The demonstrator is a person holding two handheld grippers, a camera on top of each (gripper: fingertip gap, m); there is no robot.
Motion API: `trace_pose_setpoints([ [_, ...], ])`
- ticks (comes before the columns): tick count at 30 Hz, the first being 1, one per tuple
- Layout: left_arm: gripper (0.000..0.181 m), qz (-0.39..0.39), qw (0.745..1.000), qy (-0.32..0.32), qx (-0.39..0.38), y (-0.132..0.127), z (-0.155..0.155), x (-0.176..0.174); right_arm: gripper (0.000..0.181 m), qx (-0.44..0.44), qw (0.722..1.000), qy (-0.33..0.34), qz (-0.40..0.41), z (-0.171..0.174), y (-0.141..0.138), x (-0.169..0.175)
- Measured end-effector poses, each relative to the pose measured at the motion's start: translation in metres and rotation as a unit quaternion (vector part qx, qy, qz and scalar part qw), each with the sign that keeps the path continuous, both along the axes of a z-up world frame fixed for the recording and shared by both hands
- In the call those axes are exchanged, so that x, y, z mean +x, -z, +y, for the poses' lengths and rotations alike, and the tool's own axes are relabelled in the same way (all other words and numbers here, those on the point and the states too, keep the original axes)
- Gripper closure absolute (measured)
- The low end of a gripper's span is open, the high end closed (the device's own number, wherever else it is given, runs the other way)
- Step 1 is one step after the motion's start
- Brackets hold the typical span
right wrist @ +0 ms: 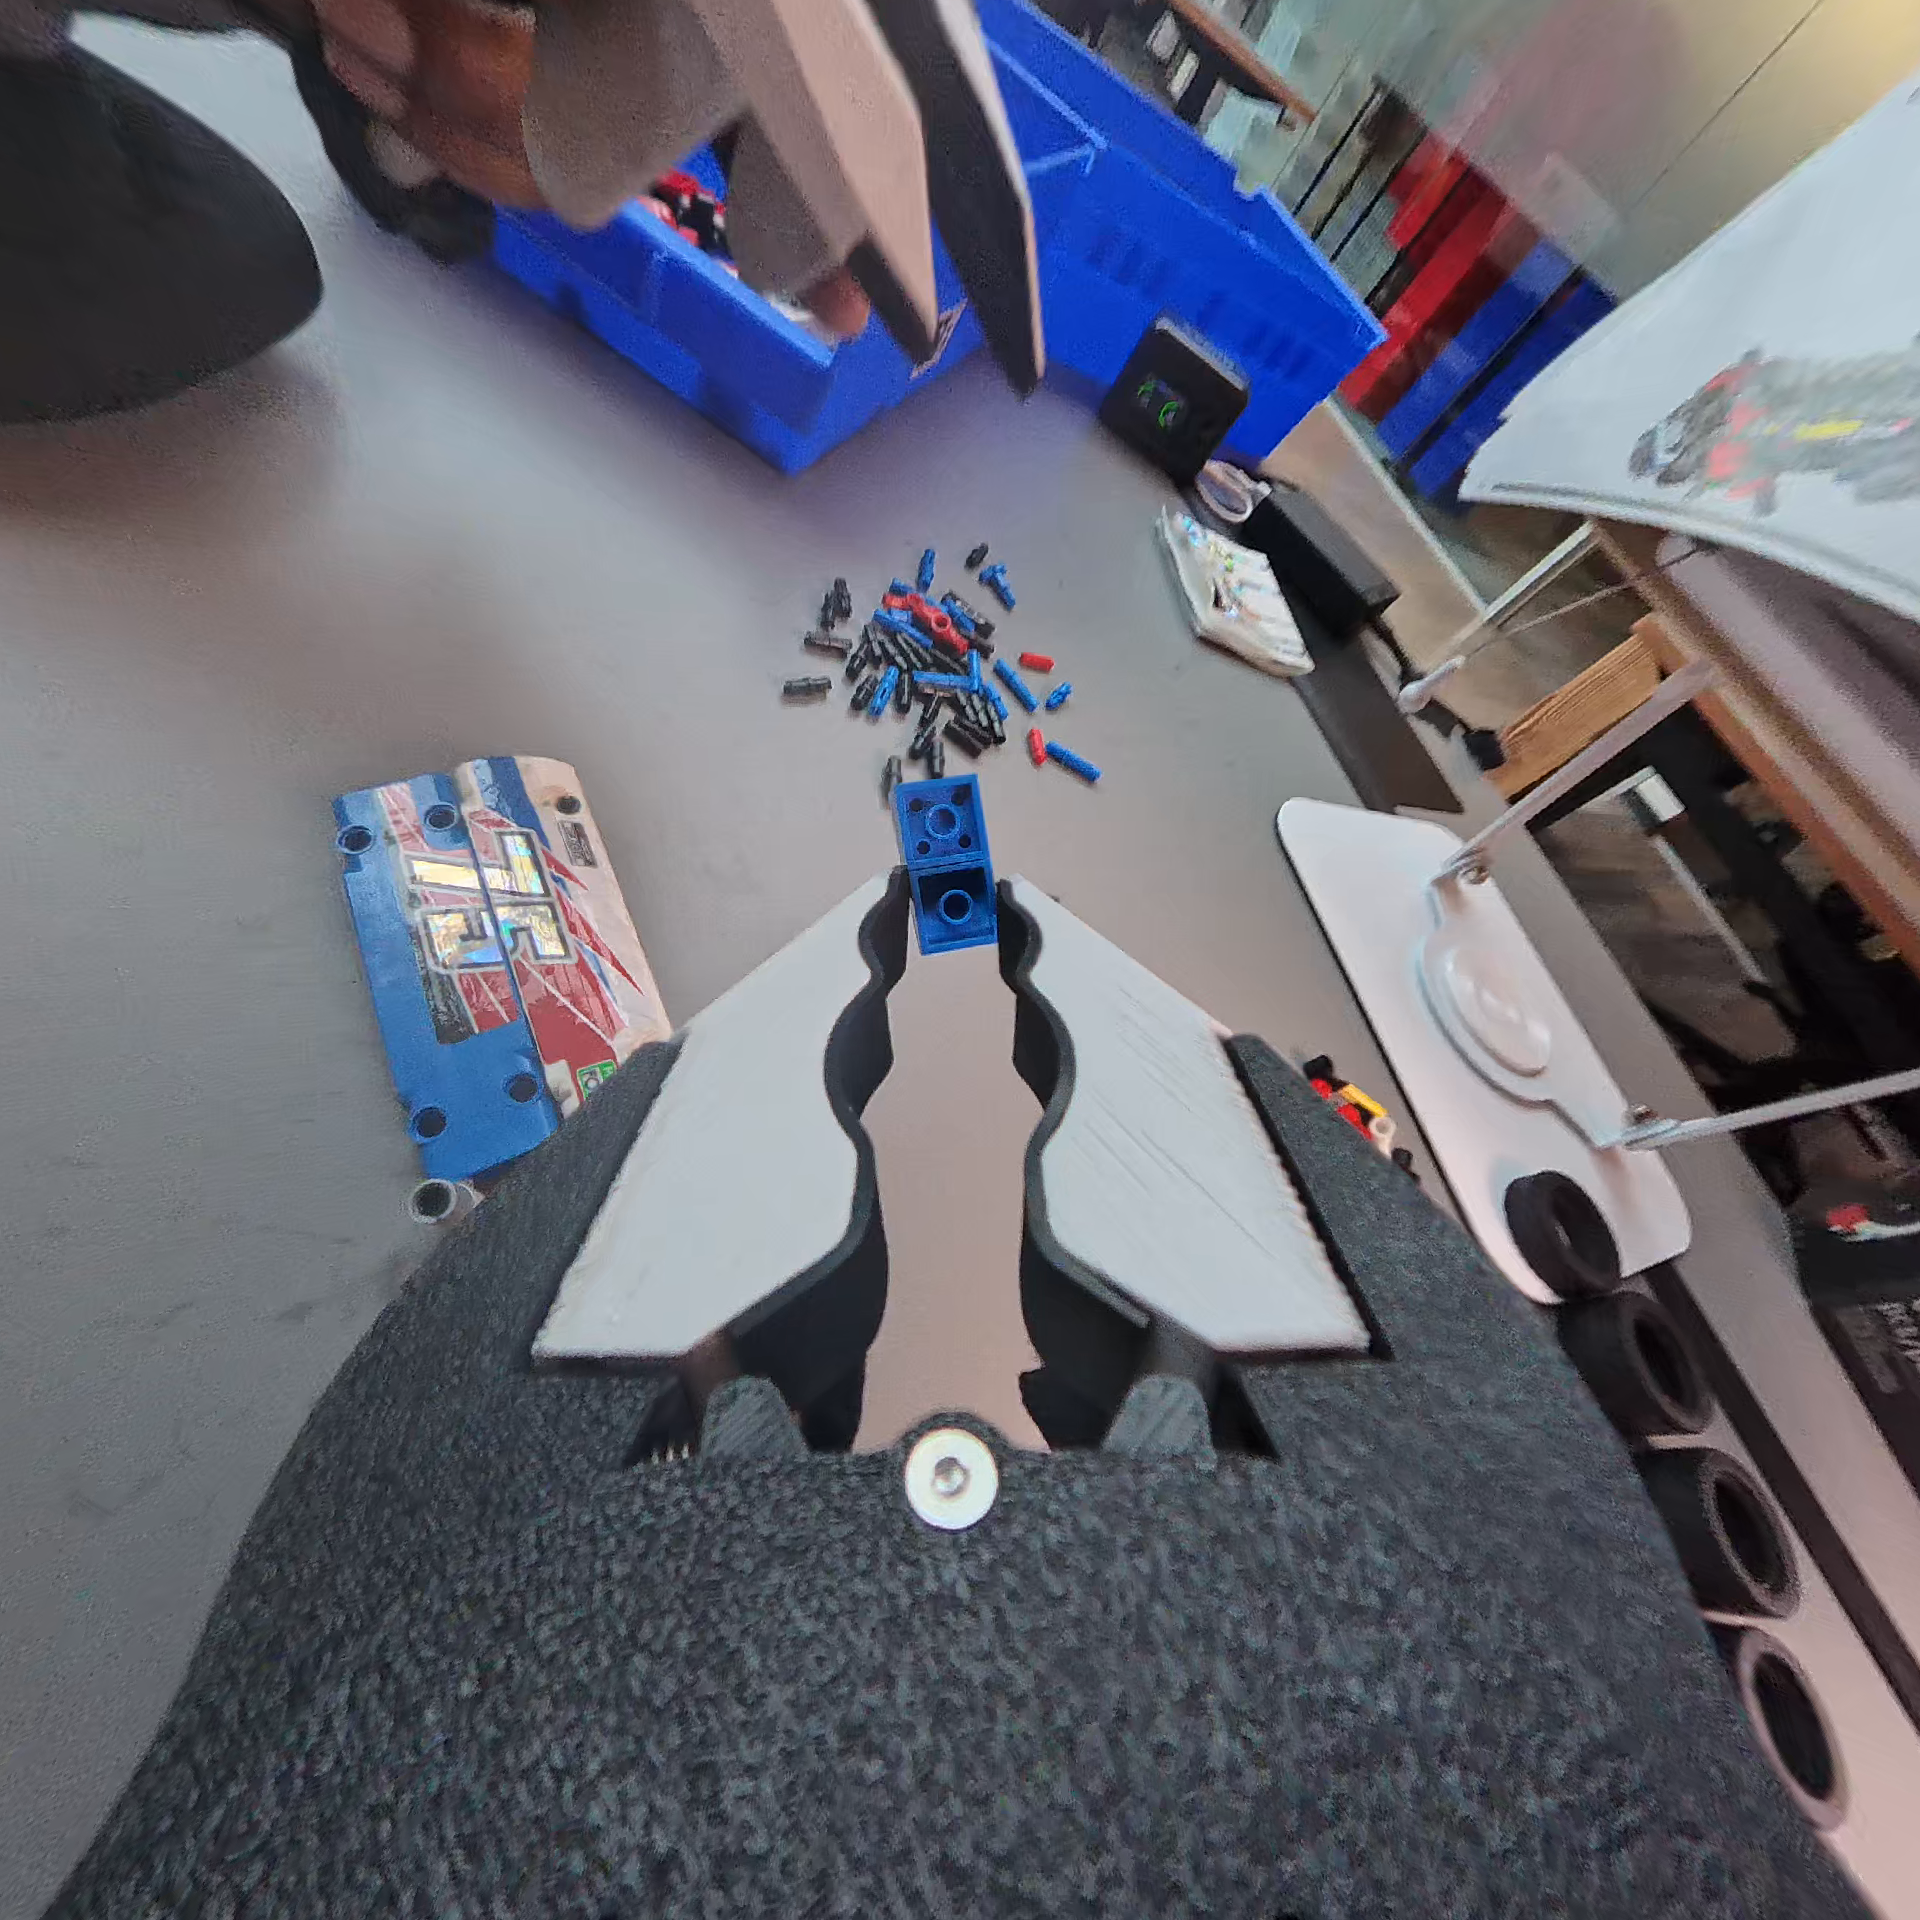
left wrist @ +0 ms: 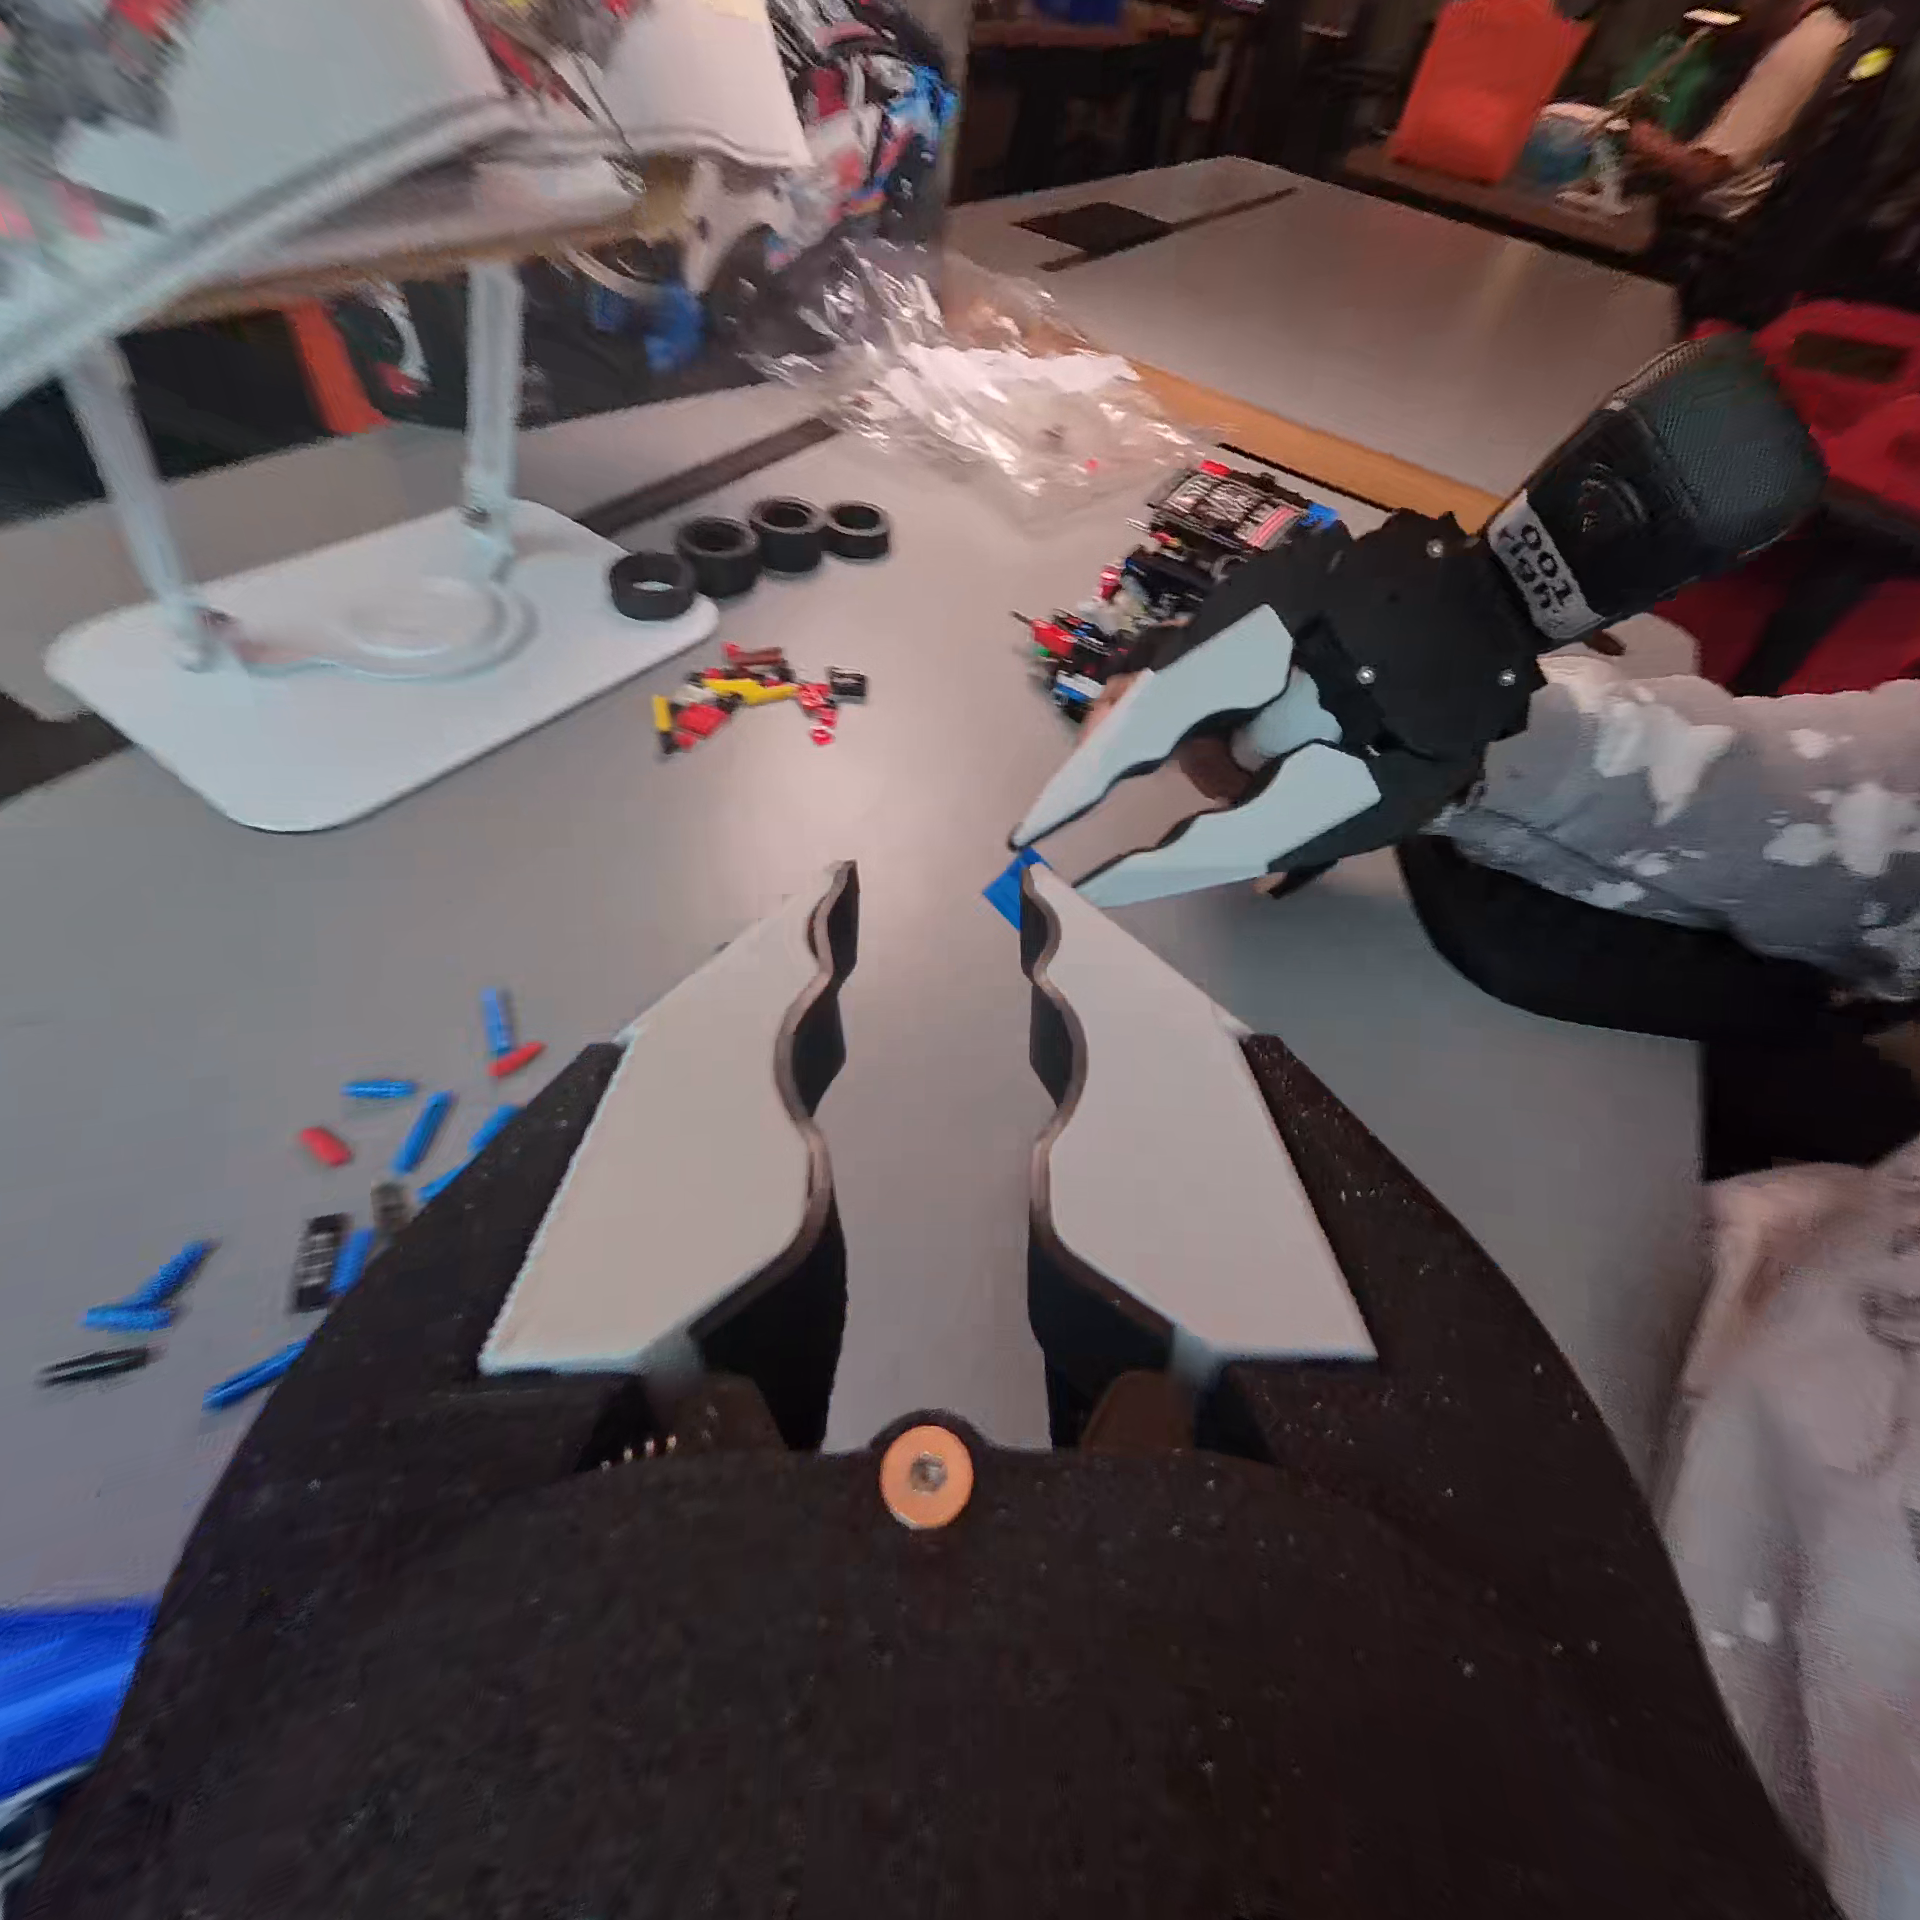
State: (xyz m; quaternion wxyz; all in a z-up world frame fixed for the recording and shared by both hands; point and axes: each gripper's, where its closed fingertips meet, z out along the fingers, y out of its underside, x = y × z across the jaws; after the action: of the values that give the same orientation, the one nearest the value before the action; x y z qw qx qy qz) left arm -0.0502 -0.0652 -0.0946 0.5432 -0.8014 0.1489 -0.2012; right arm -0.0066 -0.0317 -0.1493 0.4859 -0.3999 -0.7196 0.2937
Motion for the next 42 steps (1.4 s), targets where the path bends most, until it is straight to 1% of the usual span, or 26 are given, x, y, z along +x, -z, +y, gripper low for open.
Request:
trace_pose_setpoints([
  [1, 0.151, -0.023, 0.999, 0.021, -0.014, 0.007, 0.001, 0.011, 0.165, 0.013, 1.0, -0.004, 0.015, -0.003, -0.006, 0.001],
  [3, 0.152, -0.058, 0.996, 0.05, -0.041, 0.02, 0.004, 0.027, 0.165, 0.039, 0.998, -0.007, 0.042, -0.008, -0.016, 0.004],
  [5, 0.153, -0.094, 0.991, 0.072, -0.061, 0.027, 0.005, 0.041, 0.165, 0.067, 0.996, -0.011, 0.063, -0.013, -0.024, 0.005],
  [8, 0.159, -0.148, 0.982, 0.09, -0.072, 0.027, 0.007, 0.053, 0.165, 0.126, 0.989, -0.014, 0.08, -0.02, -0.031, 0.006],
  [9, 0.163, -0.161, 0.98, 0.095, -0.068, 0.024, 0.007, 0.055, 0.165, 0.144, 0.986, -0.015, 0.084, -0.022, -0.032, 0.006],
  [10, 0.171, -0.167, 0.979, 0.1, -0.066, 0.023, 0.007, 0.056, 0.165, 0.161, 0.983, -0.015, 0.087, -0.023, -0.032, 0.006],
  [13, 0.171, -0.147, 0.982, 0.107, -0.054, 0.023, 0.005, 0.057, 0.164, 0.208, 0.973, -0.014, 0.099, -0.025, -0.034, 0.007],
  [17, 0.174, -0.043, 0.993, 0.107, -0.012, 0.024, 0.002, 0.056, 0.163, 0.208, 0.973, -0.021, 0.101, -0.027, -0.033, 0.008],
  [19, 0.174, -0.019, 0.995, 0.1, -0.008, 0.026, 0.003, 0.056, 0.163, 0.218, 0.971, -0.022, 0.096, -0.026, -0.031, 0.008],
  [25, 0.174, -0.015, 0.995, 0.096, -0.006, 0.029, 0.002, 0.056, 0.164, 0.236, 0.967, -0.024, 0.092, -0.029, -0.028, 0.006],
  [28, 0.173, -0.012, 0.995, 0.097, -0.004, 0.03, 0.002, 0.057, 0.164, 0.222, 0.97, -0.025, 0.093, -0.03, -0.026, 0.006],
  [29, 0.173, -0.017, 0.995, 0.102, 0.001, 0.028, 0.001, 0.058, 0.165, 0.195, 0.975, -0.026, 0.099, -0.031, -0.028, 0.006],
  [30, 0.172, -0.027, 0.994, 0.11, 0.008, 0.024, -0.001, 0.059, 0.165, 0.149, 0.983, -0.03, 0.107, -0.032, -0.031, 0.006],
  [32, 0.162, -0.059, 0.988, 0.137, 0.034, 0.012, -0.007, 0.064, 0.165, 0.009, 0.991, -0.048, 0.126, -0.036, -0.043, 0.008],
  [33, 0.156, -0.078, 0.984, 0.151, 0.05, 0.004, -0.011, 0.066, 0.165, -0.076, 0.986, -0.062, 0.137, -0.039, -0.051, 0.01],
  [34, 0.152, -0.092, 0.981, 0.16, 0.062, -0.002, -0.013, 0.067, 0.165, -0.165, 0.972, -0.078, 0.149, -0.04, -0.061, 0.012],
  [35, 0.149, -0.1, 0.979, 0.163, 0.069, -0.005, -0.014, 0.066, 0.165, -0.254, 0.949, -0.093, 0.159, -0.04, -0.072, 0.015],
  [37, 0.147, -0.102, 0.979, 0.163, 0.069, -0.004, -0.013, 0.066, 0.165, -0.401, 0.891, -0.118, 0.174, -0.036, -0.088, 0.019],
  [38, 0.147, -0.101, 0.98, 0.16, 0.066, -0.002, -0.012, 0.068, 0.165, -0.451, 0.866, -0.125, 0.176, -0.033, -0.091, 0.02],
  [39, 0.147, -0.103, 0.98, 0.161, 0.062, -0.001, -0.011, 0.071, 0.165, -0.484, 0.847, -0.13, 0.176, -0.032, -0.092, 0.02],
  [40, 0.148, -0.111, 0.979, 0.161, 0.057, -0.001, -0.01, 0.074, 0.165, -0.506, 0.834, -0.134, 0.176, -0.032, -0.091, 0.02],
  [42, 0.15, -0.139, 0.976, 0.161, 0.047, -0.003, -0.006, 0.08, 0.165, -0.529, 0.818, -0.147, 0.17, -0.038, -0.09, 0.018],
])
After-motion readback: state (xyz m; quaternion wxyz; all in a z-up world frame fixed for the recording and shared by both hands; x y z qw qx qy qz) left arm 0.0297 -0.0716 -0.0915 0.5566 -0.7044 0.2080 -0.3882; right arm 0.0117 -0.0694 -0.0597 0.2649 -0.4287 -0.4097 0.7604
